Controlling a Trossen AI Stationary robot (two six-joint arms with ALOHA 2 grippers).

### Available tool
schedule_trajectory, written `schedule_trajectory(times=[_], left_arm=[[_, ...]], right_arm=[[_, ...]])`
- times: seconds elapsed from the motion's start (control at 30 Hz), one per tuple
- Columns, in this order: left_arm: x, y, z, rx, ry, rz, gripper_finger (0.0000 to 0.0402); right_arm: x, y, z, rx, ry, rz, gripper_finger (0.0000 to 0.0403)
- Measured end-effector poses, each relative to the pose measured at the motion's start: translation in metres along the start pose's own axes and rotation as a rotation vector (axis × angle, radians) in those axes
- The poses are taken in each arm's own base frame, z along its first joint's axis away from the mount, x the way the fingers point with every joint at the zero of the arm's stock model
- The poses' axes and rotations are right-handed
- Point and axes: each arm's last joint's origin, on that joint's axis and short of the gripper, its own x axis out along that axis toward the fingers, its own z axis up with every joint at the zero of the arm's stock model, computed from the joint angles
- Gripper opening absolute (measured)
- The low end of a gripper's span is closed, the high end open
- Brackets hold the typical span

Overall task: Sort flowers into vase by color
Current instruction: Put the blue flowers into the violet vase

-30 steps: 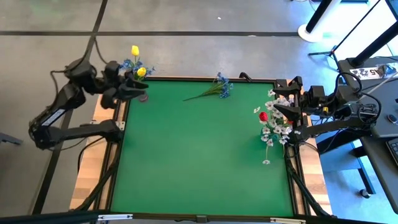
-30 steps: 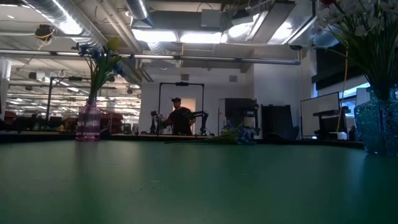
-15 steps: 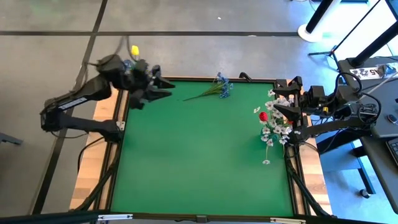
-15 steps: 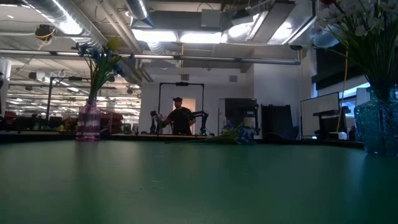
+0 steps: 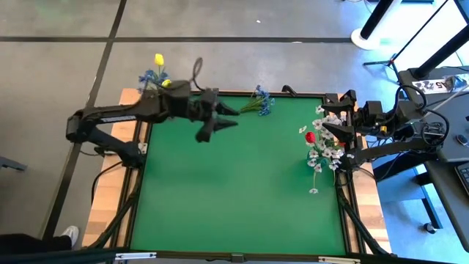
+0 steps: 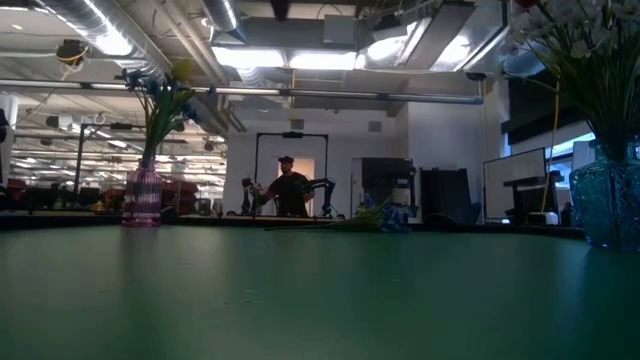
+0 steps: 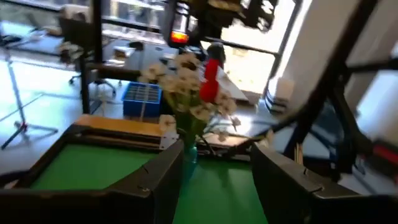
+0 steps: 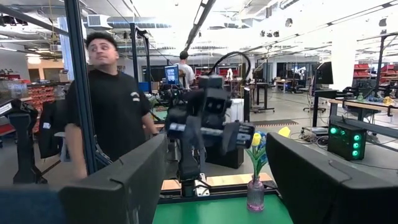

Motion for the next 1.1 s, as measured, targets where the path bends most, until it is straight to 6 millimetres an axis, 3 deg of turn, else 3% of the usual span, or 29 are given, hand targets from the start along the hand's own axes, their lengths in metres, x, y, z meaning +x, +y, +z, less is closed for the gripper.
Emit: schedule_trajectory(times=[0.27, 0.57, 0.73, 0.9, 1.1], left_arm=[[0.045, -0.007, -0.031, 0.079, 0.065, 0.023, 0.0181], [0.086, 0.017, -0.083, -0.005, 0.227, 0.237, 0.0181], [0.089, 0.036, -0.097, -0.111, 0.281, 0.338, 0.0181], [0.085, 0.052, -0.121, -0.175, 0.455, 0.468, 0.0181], [0.089, 0.052, -0.139, -0.2, 0.541, 0.514, 0.0181]], right_arm=[[0.0, 0.0, 0.0, 0.0, 0.0, 0.0, 0.0273], [0.0, 0.0, 0.0, 0.0, -0.001, 0.0, 0.0273], [0.0, 0.0, 0.0, 0.0, 0.0, 0.0, 0.0273], [0.0, 0.0, 0.0, 0.0, 0.0, 0.001, 0.0273], [0.0, 0.0, 0.0, 0.0, 0.0, 0.005, 0.0273]])
